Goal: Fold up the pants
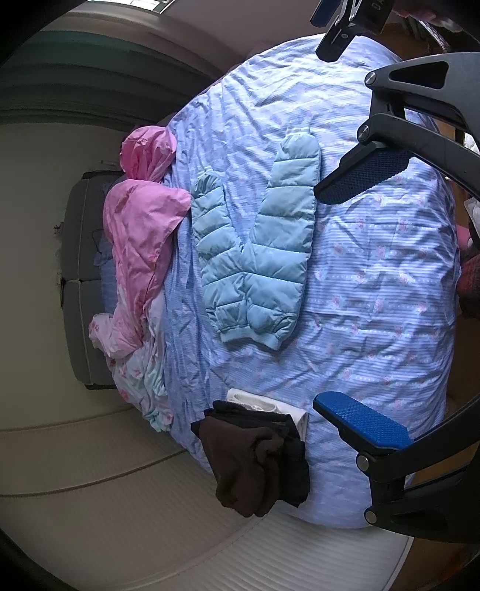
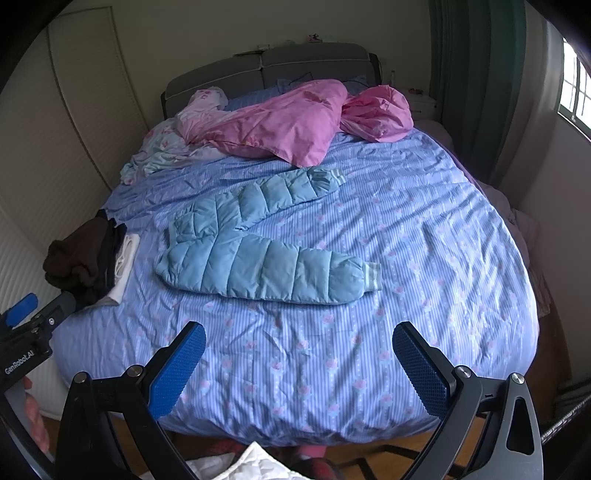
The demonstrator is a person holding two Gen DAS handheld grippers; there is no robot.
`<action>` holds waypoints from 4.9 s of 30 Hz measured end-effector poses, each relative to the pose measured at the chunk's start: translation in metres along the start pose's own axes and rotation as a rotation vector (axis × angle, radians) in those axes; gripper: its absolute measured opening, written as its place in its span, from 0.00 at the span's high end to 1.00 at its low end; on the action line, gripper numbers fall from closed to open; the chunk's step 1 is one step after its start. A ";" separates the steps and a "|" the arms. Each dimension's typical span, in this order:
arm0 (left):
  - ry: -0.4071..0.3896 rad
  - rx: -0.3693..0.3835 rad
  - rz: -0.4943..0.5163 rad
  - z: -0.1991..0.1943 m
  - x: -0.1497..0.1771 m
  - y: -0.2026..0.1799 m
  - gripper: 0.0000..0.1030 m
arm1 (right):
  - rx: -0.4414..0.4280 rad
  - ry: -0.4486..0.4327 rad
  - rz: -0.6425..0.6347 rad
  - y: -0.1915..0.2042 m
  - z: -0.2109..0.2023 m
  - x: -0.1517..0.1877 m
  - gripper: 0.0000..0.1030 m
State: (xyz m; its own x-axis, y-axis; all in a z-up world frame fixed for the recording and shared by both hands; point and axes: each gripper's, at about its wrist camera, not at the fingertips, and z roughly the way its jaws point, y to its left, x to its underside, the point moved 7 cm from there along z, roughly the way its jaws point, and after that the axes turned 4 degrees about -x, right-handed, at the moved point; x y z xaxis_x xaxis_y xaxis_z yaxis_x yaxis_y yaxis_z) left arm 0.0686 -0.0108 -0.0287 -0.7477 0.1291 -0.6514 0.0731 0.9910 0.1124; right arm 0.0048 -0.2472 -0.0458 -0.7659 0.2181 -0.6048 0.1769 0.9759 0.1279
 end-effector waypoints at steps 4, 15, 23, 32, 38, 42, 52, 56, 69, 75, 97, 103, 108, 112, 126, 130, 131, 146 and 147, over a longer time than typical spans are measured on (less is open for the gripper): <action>-0.003 0.001 -0.002 0.001 -0.003 0.002 0.00 | 0.000 0.000 0.000 0.000 0.000 -0.001 0.00; -0.013 -0.003 -0.004 0.008 -0.004 0.009 0.00 | 0.000 -0.001 0.000 0.001 0.001 -0.001 0.00; -0.014 0.002 -0.004 0.007 0.000 0.010 0.00 | 0.001 -0.001 0.000 0.001 0.003 0.000 0.00; -0.014 0.002 -0.005 0.007 0.001 0.009 0.00 | 0.004 0.001 0.002 0.005 0.007 -0.002 0.00; -0.013 0.002 -0.004 0.008 0.001 0.008 0.00 | 0.008 0.005 0.005 0.007 0.009 -0.002 0.00; -0.009 0.010 0.000 0.010 0.002 0.006 0.00 | 0.013 0.010 0.008 0.009 0.010 -0.009 0.00; 0.034 0.066 0.041 0.055 -0.006 0.024 0.00 | 0.030 0.038 0.049 0.021 0.026 -0.015 0.00; 0.116 0.105 0.028 0.090 -0.003 0.041 0.00 | 0.067 0.050 0.097 0.026 0.054 -0.006 0.00; 0.332 0.094 -0.035 0.221 0.016 0.044 0.01 | 0.105 0.116 0.244 0.016 0.153 0.007 0.01; 0.420 0.069 -0.064 0.283 0.028 0.026 0.03 | 0.112 0.197 0.300 -0.010 0.218 0.010 0.03; 0.733 0.160 -0.440 0.396 0.073 0.011 0.17 | 0.072 0.438 0.623 -0.065 0.358 0.047 0.20; 0.720 0.237 -0.448 0.391 0.051 0.008 0.66 | 0.062 0.457 0.590 -0.059 0.365 0.044 0.36; 0.672 0.216 -0.416 0.368 0.038 0.021 0.83 | 0.030 0.445 0.537 -0.056 0.358 0.015 0.82; 0.604 0.229 -0.390 0.342 0.023 0.030 0.86 | 0.031 0.368 0.485 -0.059 0.331 -0.022 0.87; 0.376 0.255 -0.395 0.326 -0.108 0.021 0.87 | -0.001 0.043 0.310 -0.028 0.257 -0.169 0.89; 0.363 0.240 -0.370 0.355 -0.142 0.014 0.87 | -0.002 0.051 0.308 -0.027 0.284 -0.211 0.89; 0.364 0.236 -0.361 0.366 -0.152 0.013 0.87 | -0.001 0.051 0.301 -0.027 0.292 -0.220 0.89; 0.451 0.123 -0.323 0.479 -0.189 0.004 0.87 | 0.075 0.155 0.316 -0.041 0.435 -0.289 0.88; 0.462 0.116 -0.329 0.485 -0.190 0.006 0.87 | 0.082 0.143 0.281 -0.038 0.439 -0.296 0.88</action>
State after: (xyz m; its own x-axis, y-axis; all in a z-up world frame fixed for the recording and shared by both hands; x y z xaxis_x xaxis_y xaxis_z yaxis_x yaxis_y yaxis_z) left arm 0.5309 -0.0121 -0.2682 -0.9520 -0.1903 -0.2399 -0.1600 0.9771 -0.1402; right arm 0.4960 -0.3526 -0.2167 -0.7583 0.4834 -0.4375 0.4384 0.8747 0.2065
